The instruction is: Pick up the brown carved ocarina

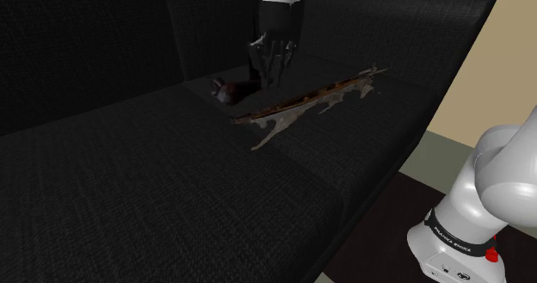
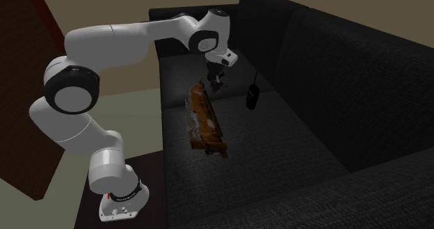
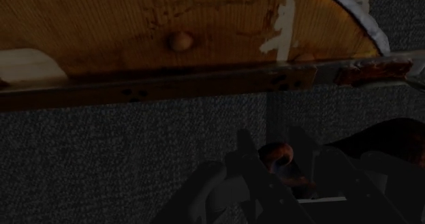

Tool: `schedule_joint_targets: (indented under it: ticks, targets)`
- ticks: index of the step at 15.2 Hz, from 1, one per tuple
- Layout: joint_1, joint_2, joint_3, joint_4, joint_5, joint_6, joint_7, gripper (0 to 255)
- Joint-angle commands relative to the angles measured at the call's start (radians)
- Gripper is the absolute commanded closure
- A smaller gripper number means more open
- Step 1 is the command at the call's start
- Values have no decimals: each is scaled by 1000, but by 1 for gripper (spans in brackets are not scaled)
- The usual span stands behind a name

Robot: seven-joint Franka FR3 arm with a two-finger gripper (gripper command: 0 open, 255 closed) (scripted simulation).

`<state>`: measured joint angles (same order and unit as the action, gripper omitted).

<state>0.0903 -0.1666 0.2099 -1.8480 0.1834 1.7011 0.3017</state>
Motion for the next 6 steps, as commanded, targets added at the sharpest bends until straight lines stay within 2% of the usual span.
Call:
schedule_joint_targets:
  ticks: [1,6]
  targets:
    - [0,4,1,32,-1,-28,7,255]
    - [0,12,0,83,-4,-71,13,255]
